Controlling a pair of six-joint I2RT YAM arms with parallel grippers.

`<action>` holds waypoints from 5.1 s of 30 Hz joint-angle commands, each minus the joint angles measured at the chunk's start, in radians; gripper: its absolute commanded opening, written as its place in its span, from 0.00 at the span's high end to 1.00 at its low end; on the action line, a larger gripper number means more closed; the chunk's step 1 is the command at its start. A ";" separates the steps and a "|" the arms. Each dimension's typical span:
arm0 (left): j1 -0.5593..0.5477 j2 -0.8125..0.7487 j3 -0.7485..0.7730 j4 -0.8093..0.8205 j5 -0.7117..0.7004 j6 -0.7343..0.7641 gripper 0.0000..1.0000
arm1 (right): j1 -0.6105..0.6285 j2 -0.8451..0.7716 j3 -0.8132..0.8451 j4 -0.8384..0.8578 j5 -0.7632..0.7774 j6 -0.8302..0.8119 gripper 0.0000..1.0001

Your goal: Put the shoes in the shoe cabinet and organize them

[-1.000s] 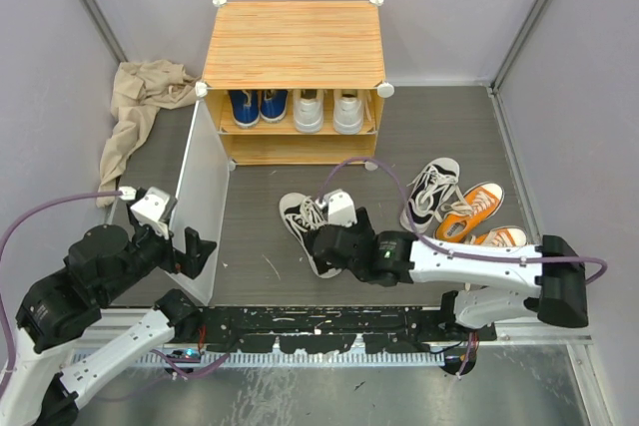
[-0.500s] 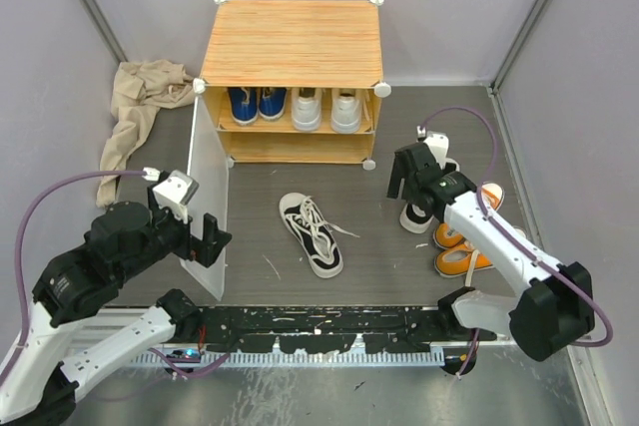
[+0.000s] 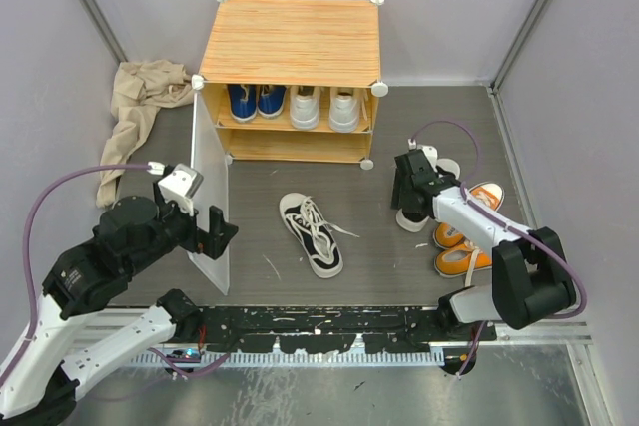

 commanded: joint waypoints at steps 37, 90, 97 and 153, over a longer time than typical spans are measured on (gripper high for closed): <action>0.001 -0.171 0.041 -0.008 0.106 -0.043 0.02 | 0.896 -0.111 0.390 -0.063 -0.142 -0.091 0.99; 0.001 -0.229 0.020 -0.040 0.083 -0.079 0.02 | 0.968 0.116 0.073 0.317 -0.011 0.005 0.55; 0.001 -0.226 0.017 -0.035 0.079 -0.076 0.02 | 0.993 0.018 0.215 0.062 0.049 0.045 0.24; 0.001 -0.188 0.016 -0.054 0.061 -0.046 0.02 | 0.547 0.151 0.376 0.212 0.007 -0.070 0.92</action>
